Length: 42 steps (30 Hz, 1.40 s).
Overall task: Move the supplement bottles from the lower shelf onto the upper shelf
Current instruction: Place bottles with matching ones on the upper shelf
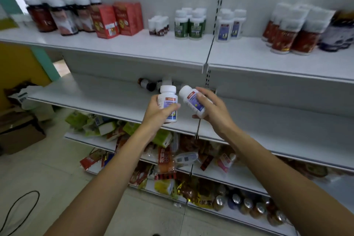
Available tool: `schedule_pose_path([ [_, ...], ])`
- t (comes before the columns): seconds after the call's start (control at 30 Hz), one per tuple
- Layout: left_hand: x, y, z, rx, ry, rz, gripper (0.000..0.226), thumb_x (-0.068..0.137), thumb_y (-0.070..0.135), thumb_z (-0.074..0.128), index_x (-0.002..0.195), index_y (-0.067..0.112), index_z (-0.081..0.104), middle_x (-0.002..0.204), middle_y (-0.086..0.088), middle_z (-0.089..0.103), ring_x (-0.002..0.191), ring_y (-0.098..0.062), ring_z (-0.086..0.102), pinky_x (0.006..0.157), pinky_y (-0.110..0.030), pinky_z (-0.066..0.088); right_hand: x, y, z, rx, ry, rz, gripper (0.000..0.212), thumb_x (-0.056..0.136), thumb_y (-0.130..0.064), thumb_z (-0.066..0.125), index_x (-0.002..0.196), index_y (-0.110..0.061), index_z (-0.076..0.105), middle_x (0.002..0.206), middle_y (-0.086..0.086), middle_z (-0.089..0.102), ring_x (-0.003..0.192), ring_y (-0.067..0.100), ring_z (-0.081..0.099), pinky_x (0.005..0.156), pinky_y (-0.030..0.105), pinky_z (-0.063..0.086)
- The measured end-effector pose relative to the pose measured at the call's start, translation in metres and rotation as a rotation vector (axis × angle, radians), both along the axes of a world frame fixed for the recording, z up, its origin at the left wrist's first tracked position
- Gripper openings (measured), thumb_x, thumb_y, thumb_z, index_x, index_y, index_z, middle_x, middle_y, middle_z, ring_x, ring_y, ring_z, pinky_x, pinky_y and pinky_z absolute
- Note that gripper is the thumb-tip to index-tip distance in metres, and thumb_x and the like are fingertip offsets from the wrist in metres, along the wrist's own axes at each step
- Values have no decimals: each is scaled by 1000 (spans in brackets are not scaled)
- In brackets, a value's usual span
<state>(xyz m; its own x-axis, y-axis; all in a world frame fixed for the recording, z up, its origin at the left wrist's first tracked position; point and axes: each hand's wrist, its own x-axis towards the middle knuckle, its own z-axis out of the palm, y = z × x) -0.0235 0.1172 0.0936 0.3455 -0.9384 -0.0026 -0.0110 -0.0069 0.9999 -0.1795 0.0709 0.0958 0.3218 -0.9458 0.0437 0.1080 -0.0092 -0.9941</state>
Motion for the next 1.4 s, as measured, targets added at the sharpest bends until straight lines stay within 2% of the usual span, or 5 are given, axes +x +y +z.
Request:
schedule_pose_path([
  [0.17,-1,11,48,-152,-20,-5,28,76,12,73,89,23,52,83,-1,59,74,-17,58,72,-39,53,3,14,35,-4,-115,100,39,81,-12,68,118,-9,56,105,13,64,79,19,67,67,40,58],
  [0.37,14,5,82,-301,-89,-49,20,74,20,73,87,24,59,78,2,64,69,-13,61,61,-28,53,19,1,65,-101,-92,106,35,69,-19,62,104,-11,64,90,10,66,80,23,63,80,51,52],
  [0.7,5,-57,116,-371,-169,-160,27,73,24,75,90,22,55,83,3,63,77,-15,60,72,-28,50,6,-24,105,-412,44,-303,50,76,-13,76,113,-28,46,105,6,61,81,6,65,68,21,53],
  [1.07,-42,-129,116,-373,-325,-241,41,79,33,70,117,26,55,94,14,63,81,4,58,60,-3,43,-67,-113,116,-610,560,-537,52,75,-14,73,119,-21,47,107,-4,57,97,19,58,86,35,50],
  [1.4,-46,-178,110,-264,-391,-174,41,78,34,72,112,22,52,103,7,60,89,-3,56,72,-14,43,-69,-215,122,-599,793,-441,58,78,-6,70,127,-13,39,105,11,55,91,26,55,78,31,44],
])
